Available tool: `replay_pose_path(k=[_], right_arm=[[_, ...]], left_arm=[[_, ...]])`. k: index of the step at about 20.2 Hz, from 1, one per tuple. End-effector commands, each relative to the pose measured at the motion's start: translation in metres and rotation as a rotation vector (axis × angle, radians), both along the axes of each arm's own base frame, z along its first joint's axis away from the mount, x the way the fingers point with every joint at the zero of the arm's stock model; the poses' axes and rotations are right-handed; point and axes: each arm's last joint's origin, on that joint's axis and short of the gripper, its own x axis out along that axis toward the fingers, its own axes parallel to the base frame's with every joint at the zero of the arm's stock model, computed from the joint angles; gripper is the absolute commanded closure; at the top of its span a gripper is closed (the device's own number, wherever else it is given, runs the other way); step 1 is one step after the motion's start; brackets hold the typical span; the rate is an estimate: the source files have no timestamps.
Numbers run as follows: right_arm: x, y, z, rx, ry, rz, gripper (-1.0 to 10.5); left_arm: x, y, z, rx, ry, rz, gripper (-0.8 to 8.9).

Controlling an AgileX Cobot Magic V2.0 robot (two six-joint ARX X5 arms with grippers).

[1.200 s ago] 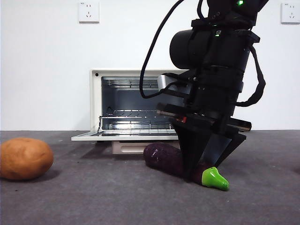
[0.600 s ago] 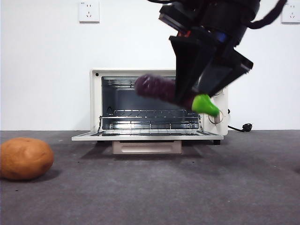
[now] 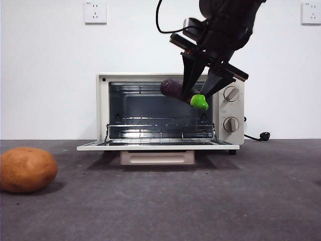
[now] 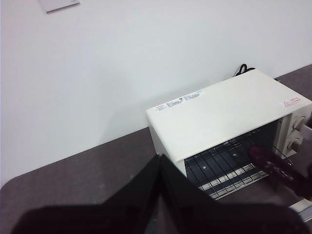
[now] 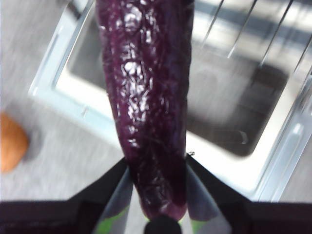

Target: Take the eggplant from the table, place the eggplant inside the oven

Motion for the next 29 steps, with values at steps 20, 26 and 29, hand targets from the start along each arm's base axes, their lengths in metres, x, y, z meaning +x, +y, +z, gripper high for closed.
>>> replay_pose_path(k=[20, 26, 29], right_arm=[[0.087, -0.003, -0.033, 0.081, -0.053, -0.2, 9.5], [0.088, -0.004, -0.032, 0.047, -0.084, -0.229, 7.6], [0.088, -0.004, -0.032, 0.046, -0.084, -0.229, 7.0]], left_arm=[[-0.005, 0.001, 0.0, 0.011, 0.002, -0.005, 8.19], [-0.005, 0.001, 0.0, 0.011, 0.001, -0.006, 8.19], [-0.006, 0.0, 0.0, 0.012, 0.001, -0.014, 8.19]])
